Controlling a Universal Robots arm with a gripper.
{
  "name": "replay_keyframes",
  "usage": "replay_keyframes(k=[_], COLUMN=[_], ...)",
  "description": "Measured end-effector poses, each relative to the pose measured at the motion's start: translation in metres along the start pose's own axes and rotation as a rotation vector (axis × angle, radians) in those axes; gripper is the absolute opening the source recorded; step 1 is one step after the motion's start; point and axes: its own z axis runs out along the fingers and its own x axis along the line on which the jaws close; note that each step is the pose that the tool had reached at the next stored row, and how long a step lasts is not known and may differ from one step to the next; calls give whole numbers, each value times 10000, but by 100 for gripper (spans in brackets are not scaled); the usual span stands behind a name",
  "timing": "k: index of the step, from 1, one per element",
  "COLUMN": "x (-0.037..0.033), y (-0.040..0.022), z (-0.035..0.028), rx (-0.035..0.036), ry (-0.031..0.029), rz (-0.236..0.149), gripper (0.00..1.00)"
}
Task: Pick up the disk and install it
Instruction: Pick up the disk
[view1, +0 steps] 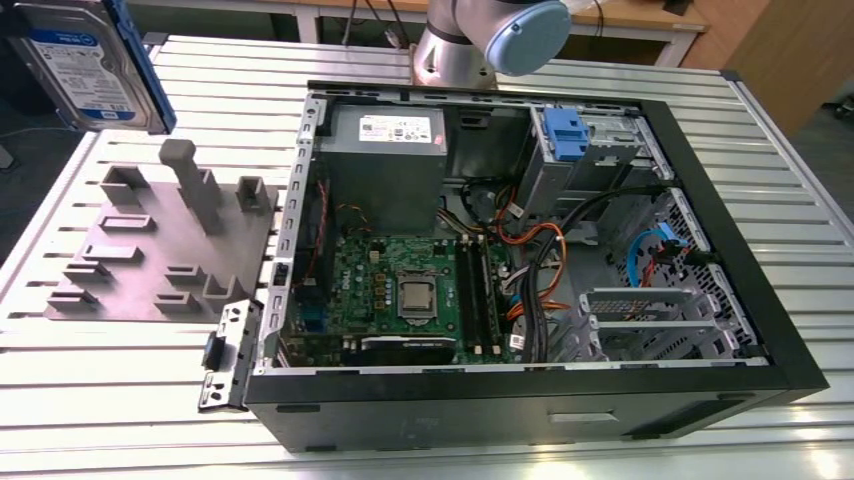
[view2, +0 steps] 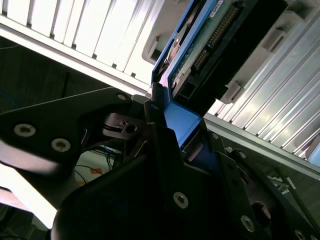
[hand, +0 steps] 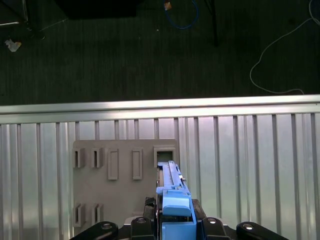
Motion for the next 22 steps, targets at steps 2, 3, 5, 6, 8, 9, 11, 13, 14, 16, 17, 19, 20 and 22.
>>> replay_keyframes(k=[2, 3, 5, 6, 8, 9, 11, 13, 14, 16, 17, 19, 20, 22], x=[0, 0, 0, 0, 0, 0, 0, 0, -1, -1, -1, -1, -1, -1], y=[0, 0, 0, 0, 0, 0, 0, 0, 0, 0, 0, 0, 0, 1], z=[-7, -9, -15, -17, -18, -19, -28, -43, -51, -68, -75, -90, -98, -113], rx=[0, 1, 1, 0, 0, 0, -2, 0, -1, 0, 1, 0, -1, 0], ry=[0, 0, 0, 0, 0, 0, 1, 0, -1, -1, 1, 0, 0, 0], rz=[0, 0, 0, 0, 0, 0, 0, 0, 0, 0, 0, 0, 0, 0], gripper=[36, 36, 36, 36, 36, 36, 36, 36, 36, 36, 36, 36, 36, 36])
